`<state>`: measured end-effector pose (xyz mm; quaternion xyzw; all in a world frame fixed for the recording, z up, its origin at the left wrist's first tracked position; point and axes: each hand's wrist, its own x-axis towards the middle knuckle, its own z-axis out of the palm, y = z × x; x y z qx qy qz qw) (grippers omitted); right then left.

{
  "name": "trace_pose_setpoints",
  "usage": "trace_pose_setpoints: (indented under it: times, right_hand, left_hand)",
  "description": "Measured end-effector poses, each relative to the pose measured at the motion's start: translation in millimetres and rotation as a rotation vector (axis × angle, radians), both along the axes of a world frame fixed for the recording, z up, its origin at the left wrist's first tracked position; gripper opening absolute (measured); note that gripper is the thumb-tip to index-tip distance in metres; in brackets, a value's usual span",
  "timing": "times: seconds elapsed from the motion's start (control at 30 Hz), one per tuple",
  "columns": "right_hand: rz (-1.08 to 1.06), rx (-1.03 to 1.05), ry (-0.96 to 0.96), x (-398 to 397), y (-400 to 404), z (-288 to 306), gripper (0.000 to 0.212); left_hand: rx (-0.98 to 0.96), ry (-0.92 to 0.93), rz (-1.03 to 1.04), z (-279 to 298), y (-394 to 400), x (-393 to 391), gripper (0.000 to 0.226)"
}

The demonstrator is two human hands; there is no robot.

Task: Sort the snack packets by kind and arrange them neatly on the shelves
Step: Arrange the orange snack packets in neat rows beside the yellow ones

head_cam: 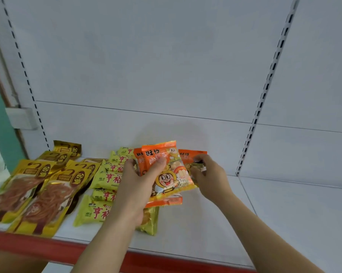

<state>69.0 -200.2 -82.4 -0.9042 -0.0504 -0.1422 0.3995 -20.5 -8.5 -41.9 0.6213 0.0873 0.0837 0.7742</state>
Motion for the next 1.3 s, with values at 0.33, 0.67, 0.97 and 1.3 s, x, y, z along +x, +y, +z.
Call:
trace_pose_setpoints:
  times: [0.33, 0.67, 0.97, 1.3]
  right_hand:
    - [0.034, -0.583, 0.109, 20, -13, -28, 0.054]
    - [0.02, -0.511, 0.184, 13, -19, -14, 0.067]
    - [0.153, 0.489, 0.172, -91, -20, 50, 0.045]
    - [-0.148, 0.712, -0.001, -78, -31, 39, 0.033]
  left_hand:
    - [0.017, 0.015, -0.104, -3, 8, -5, 0.051]
    - [-0.014, -0.01, -0.152, -2, -6, -6, 0.047]
    - [0.04, -0.03, -0.174, -6, -47, -1, 0.056]
    - [-0.001, -0.038, -0.18, -11, -47, 0, 0.041]
